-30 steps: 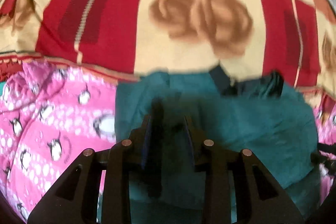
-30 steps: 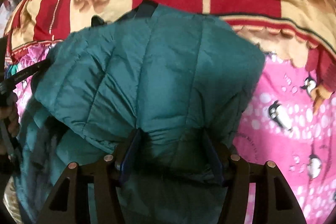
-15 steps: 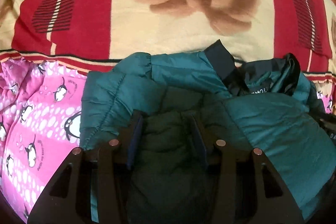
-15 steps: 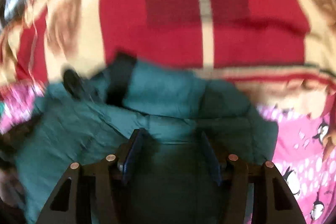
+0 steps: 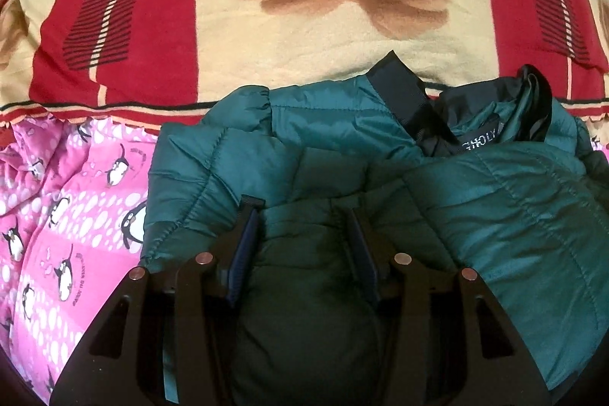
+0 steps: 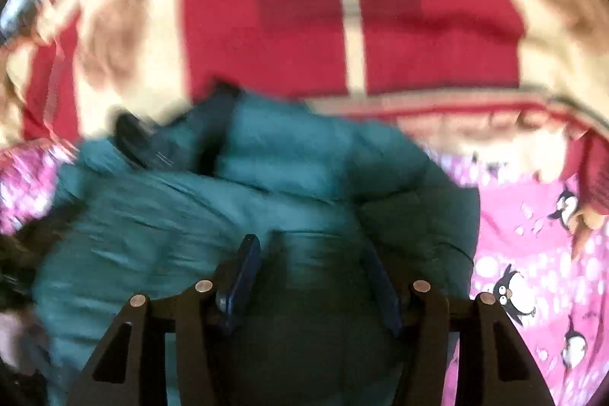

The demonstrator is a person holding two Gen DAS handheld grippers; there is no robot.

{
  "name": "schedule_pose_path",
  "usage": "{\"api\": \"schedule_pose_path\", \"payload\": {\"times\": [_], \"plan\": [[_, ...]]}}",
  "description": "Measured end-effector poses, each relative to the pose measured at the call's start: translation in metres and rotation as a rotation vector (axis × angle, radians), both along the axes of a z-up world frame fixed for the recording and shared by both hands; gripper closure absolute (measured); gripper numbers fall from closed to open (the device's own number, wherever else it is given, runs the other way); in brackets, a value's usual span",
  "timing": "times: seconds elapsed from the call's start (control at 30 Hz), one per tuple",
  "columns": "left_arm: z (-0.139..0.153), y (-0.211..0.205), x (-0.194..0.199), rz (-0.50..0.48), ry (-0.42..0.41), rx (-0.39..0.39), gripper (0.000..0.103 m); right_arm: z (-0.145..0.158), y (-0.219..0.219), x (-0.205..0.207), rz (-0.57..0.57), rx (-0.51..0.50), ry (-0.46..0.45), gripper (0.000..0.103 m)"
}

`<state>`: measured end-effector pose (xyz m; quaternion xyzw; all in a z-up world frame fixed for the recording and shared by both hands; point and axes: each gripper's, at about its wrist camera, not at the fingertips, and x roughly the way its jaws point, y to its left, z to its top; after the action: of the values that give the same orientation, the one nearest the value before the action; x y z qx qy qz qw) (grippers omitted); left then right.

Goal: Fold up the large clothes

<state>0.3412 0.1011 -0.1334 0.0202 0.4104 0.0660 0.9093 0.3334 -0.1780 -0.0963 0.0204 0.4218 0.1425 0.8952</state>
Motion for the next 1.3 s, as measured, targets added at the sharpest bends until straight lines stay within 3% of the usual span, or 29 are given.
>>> {"api": "schedule_pose_path", "payload": {"times": [0.07, 0.13, 0.2, 0.3, 0.4, 0.43, 0.5, 0.53, 0.63, 0.77, 0.87, 1.0, 1.1, 1.2, 1.3], "plan": [[0.000, -0.001, -0.001, 0.000, -0.002, -0.003, 0.054, 0.006, 0.015, -0.019, 0.068, 0.014, -0.015, 0.048], [0.004, -0.002, -0.004, -0.004, -0.008, -0.009, 0.050, -0.020, 0.032, -0.025, 0.111, -0.082, 0.062, 0.047], [0.008, -0.001, -0.004, 0.002, 0.015, -0.014, 0.044, -0.029, 0.034, -0.029, 0.117, -0.097, 0.051, 0.047], [0.030, 0.016, -0.018, -0.014, 0.026, -0.057, 0.044, -0.011, 0.024, -0.034, 0.080, -0.038, 0.098, 0.047], [0.043, 0.034, -0.043, 0.013, -0.001, -0.043, 0.038, 0.014, 0.007, -0.060, 0.056, -0.053, 0.006, 0.047], [0.039, 0.035, -0.047, 0.004, 0.027, -0.038, 0.029, 0.009, 0.005, -0.064, 0.068, -0.077, 0.027, 0.046], [0.029, 0.031, -0.052, -0.045, 0.104, -0.023, 0.028, -0.015, 0.000, -0.065, 0.097, -0.102, 0.148, 0.046], [0.032, 0.030, -0.057, -0.052, 0.096, -0.006, 0.028, -0.013, -0.001, -0.070, 0.096, -0.118, 0.127, 0.046], [0.056, 0.032, -0.077, -0.066, 0.067, -0.007, 0.028, 0.017, -0.011, -0.087, 0.072, -0.074, 0.102, 0.046], [0.089, 0.052, -0.129, -0.105, -0.004, -0.042, 0.028, 0.065, -0.023, -0.129, 0.065, -0.026, -0.005, 0.046], [0.096, 0.066, -0.181, -0.132, -0.021, -0.052, 0.028, 0.077, -0.037, -0.171, 0.076, -0.019, -0.005, 0.046], [0.085, 0.080, -0.250, -0.153, -0.027, -0.049, 0.028, 0.060, -0.060, -0.240, 0.104, -0.044, 0.026, 0.046], [0.068, 0.088, -0.287, -0.159, -0.018, -0.032, 0.028, 0.032, -0.073, -0.282, 0.139, -0.038, 0.071, 0.046], [0.053, 0.098, -0.309, -0.166, 0.010, -0.031, 0.028, -0.010, -0.071, -0.296, 0.143, -0.106, 0.161, 0.046], [0.046, 0.117, -0.331, -0.136, 0.017, -0.046, 0.028, -0.011, -0.074, -0.317, 0.132, -0.121, 0.113, 0.046]]}}
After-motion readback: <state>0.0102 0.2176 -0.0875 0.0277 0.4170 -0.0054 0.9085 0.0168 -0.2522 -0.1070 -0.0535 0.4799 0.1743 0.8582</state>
